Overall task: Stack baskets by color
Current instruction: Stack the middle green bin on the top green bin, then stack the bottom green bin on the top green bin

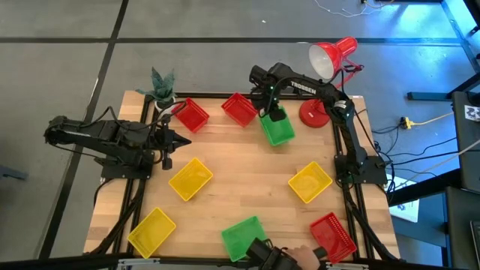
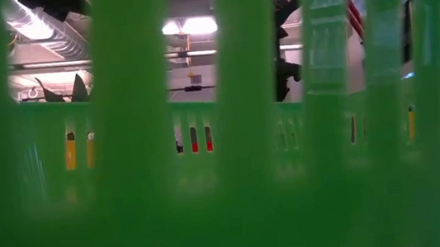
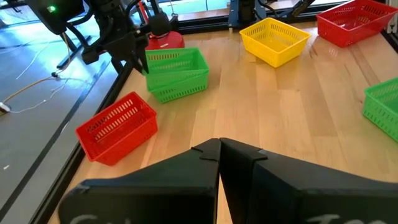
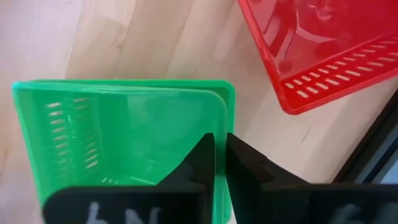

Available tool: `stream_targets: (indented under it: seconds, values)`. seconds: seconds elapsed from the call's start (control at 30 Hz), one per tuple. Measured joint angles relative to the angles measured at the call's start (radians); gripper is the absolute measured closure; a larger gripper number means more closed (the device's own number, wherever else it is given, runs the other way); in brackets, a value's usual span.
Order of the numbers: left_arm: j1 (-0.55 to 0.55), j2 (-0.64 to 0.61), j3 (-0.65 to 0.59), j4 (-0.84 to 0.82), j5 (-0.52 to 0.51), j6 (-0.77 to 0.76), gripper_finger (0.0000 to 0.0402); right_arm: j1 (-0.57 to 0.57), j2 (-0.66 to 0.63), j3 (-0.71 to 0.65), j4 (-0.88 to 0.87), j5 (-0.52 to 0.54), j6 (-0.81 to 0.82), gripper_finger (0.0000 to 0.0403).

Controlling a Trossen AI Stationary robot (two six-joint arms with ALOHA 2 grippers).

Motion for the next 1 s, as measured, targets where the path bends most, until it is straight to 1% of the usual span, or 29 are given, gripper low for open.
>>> stream_targets:
  seconds: [0.1,0.17,0.23,0.33,0.43,0.53,0.7,0.8,0.87,0.93,1.0]
  values:
    - [0.0,0.0,0.0,0.0,0.0,0.0,0.0401,0.0,0.0,0.0,0.006,0.0,-0.012,0.0389]
    - [0.0,0.0,0.0,0.0,0.0,0.0,0.0401,0.0,0.0,0.0,0.012,0.0,-0.01,0.039]
    - [0.0,0.0,0.0,0.0,0.0,0.0,0.0401,0.0,0.0,0.0,0.013,0.0,-0.01,0.0379]
    - [0.0,0.0,0.0,0.0,0.0,0.0,0.0401,0.0,0.0,0.0,0.02,0.0,-0.003,0.0346]
    - [0.0,0.0,0.0,0.0,0.0,-0.001,0.0401,0.0,0.0,0.0,0.03,0.0,0.052,0.0316]
    - [0.0,0.0,0.0,0.0,0.0,-0.001,0.0401,0.001,0.0,0.0,0.034,0.0,0.092,0.0307]
    - [0.0,0.0,0.0,0.0,0.0,0.0,0.0401,0.002,0.001,0.007,0.003,0.0,0.096,0.0307]
    - [0.0,0.0,0.0,0.0,0.0,0.001,0.0401,0.007,0.001,0.042,-0.039,0.0,0.129,0.0307]
    - [0.0,0.0,0.0,0.0,0.0,0.001,0.0401,0.014,0.002,0.09,-0.114,-0.002,0.15,0.0307]
    - [0.0,0.0,0.0,0.0,0.0,0.001,0.0401,0.026,0.002,0.155,-0.201,-0.042,0.168,0.0307]
    - [0.0,0.0,0.0,0.0,0.004,0.001,0.0401,0.042,0.002,0.224,-0.256,-0.113,0.194,0.0307]
